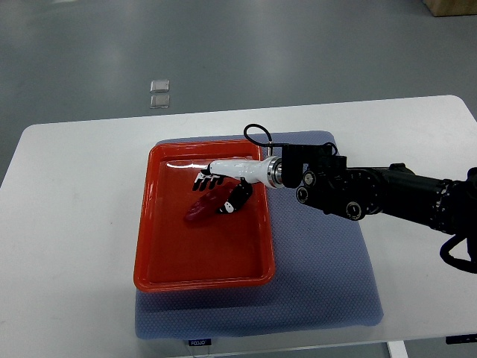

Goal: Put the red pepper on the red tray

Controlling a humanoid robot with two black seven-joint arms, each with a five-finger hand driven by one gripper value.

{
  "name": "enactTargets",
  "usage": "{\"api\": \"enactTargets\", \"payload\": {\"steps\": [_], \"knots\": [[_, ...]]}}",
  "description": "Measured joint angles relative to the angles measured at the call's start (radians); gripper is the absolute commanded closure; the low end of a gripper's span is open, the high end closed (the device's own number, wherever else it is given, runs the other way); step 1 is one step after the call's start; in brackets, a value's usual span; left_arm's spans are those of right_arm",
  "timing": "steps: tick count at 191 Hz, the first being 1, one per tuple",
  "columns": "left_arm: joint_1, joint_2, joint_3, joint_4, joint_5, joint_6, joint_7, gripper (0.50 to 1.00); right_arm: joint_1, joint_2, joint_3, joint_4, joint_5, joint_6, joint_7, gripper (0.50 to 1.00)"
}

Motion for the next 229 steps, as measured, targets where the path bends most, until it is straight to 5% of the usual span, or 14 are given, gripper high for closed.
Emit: {"api": "enactTargets", "payload": {"steps": [95, 170, 229], "knots": [[0.000, 0.000, 0.000, 0.000, 0.000, 0.000, 0.000, 0.500, 0.027, -0.128, 0.257, 0.001, 0.144, 0.041, 0.010, 0.671], [0.000, 0.000, 0.000, -0.011, 0.000, -0.002, 0.000, 0.500, -0.231, -0.129, 0.817, -0.003, 0.467, 0.033, 0.014, 0.609], [0.000, 0.000, 0.000, -0.023, 0.000, -0.001, 0.000, 0.500, -0.387, -0.126, 0.972, -0.054, 0.964, 0.056, 0.028, 0.583]]}}
